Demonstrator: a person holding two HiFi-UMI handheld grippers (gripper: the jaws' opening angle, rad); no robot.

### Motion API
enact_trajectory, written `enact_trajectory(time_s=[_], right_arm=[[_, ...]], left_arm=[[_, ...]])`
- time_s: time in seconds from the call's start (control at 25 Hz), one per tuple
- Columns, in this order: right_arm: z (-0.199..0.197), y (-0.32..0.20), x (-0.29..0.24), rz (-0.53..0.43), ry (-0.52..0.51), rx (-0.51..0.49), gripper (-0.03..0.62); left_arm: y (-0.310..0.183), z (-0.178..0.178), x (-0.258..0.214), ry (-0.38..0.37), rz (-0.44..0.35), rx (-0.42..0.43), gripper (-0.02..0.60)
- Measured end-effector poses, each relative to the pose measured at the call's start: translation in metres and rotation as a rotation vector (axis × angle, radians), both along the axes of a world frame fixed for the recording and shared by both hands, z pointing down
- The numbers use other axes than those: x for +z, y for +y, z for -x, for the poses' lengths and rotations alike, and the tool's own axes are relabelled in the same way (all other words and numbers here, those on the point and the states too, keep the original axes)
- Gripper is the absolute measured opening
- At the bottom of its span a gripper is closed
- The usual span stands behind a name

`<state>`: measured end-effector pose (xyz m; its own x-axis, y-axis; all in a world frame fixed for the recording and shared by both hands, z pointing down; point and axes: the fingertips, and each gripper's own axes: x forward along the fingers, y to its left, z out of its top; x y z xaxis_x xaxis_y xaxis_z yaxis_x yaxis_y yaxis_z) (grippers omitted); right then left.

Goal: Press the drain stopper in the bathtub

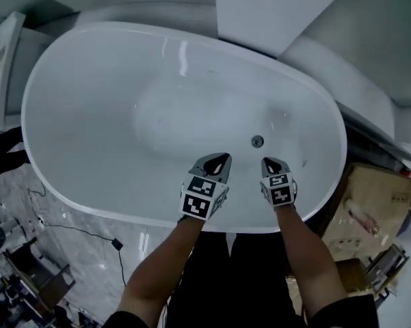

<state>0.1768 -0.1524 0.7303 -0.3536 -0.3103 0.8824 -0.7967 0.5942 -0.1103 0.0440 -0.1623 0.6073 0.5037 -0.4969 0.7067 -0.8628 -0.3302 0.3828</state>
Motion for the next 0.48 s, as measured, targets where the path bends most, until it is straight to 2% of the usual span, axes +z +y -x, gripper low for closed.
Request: enact_trajectory(time_s=[0.08, 0.24, 0.4, 0.48], right_arm=[[0.009, 0.014, -0.076, -0.029, -0.072, 0.028, 0.012], [0.024, 0.006, -0.215, -0.150, -0.232, 0.102, 0.012], [0.034, 0.014, -0.327, -0.272, -0.284, 0.022, 0.012], [0.031, 0.009, -0.371, -0.327, -0.310, 0.023, 0.012]], left_arm=[[0.017, 0.003, -0.068, 0.008, -0.023, 0.011, 0.011], [0.040, 0.019, -0.181, -0.013, -0.119, 0.036, 0.011], [0.069, 0.028, -0.262, -0.015, -0.203, 0.087, 0.011], [0.069, 0.034, -0.290, -0.021, -0.252, 0.098, 0.011]])
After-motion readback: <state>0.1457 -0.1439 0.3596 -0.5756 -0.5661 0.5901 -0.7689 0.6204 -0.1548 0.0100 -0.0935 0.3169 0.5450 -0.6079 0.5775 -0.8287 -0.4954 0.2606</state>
